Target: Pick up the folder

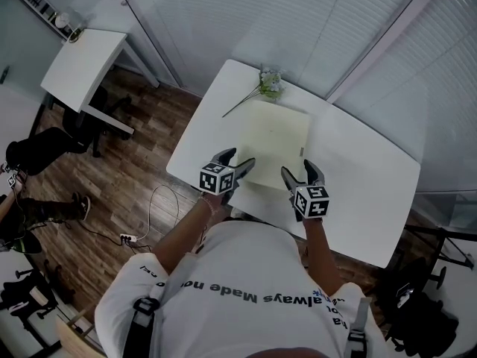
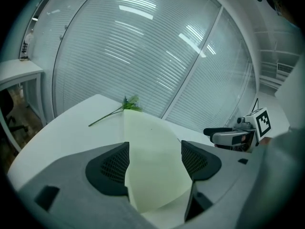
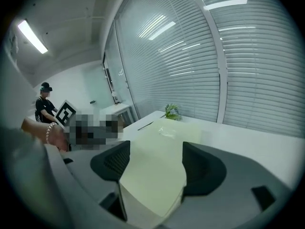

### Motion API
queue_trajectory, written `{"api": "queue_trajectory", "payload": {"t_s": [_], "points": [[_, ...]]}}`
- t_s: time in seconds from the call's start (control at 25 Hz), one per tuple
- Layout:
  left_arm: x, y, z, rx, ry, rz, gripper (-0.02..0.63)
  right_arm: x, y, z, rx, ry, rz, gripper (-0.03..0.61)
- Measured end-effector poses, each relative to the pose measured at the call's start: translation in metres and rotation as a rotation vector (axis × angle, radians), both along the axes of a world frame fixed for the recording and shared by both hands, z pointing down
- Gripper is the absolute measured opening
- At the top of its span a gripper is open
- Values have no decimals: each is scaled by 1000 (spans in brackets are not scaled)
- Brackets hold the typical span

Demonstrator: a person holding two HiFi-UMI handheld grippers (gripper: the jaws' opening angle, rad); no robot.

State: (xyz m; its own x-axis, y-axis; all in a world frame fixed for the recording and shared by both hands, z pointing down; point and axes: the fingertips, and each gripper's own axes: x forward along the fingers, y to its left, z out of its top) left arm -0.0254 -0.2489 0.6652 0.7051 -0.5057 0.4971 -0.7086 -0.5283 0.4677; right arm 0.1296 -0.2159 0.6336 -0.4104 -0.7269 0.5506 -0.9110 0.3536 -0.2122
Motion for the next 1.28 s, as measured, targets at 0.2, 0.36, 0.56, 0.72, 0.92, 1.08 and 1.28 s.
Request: {"api": "queue_trajectory", "payload": {"t_s": [0.2,0.36,0.56,0.72,0.92,1.08,1.28], "points": [[0,-4,21,-51,-2,3,319,6,-1,28,-67,-14,16,304],[1,-3,39,-103,-1,3,327,12,2,51,-128,-30,35,310],[1,2,59,-179,7,6,341,19,8,76,-199,-71,70,318],[3,3,68,-227,27,3,349,23,12,88,-245,-107,93,322],[4,7,78,-285,48,-4,351,21,17,109,-318,-150,96,330],[4,10,85,-314,47,-8,351,18,20,119,-372,-168,107,333],[6,10,93,-338,43,-16,352,17,22,131,-415,-222,120,334]]}}
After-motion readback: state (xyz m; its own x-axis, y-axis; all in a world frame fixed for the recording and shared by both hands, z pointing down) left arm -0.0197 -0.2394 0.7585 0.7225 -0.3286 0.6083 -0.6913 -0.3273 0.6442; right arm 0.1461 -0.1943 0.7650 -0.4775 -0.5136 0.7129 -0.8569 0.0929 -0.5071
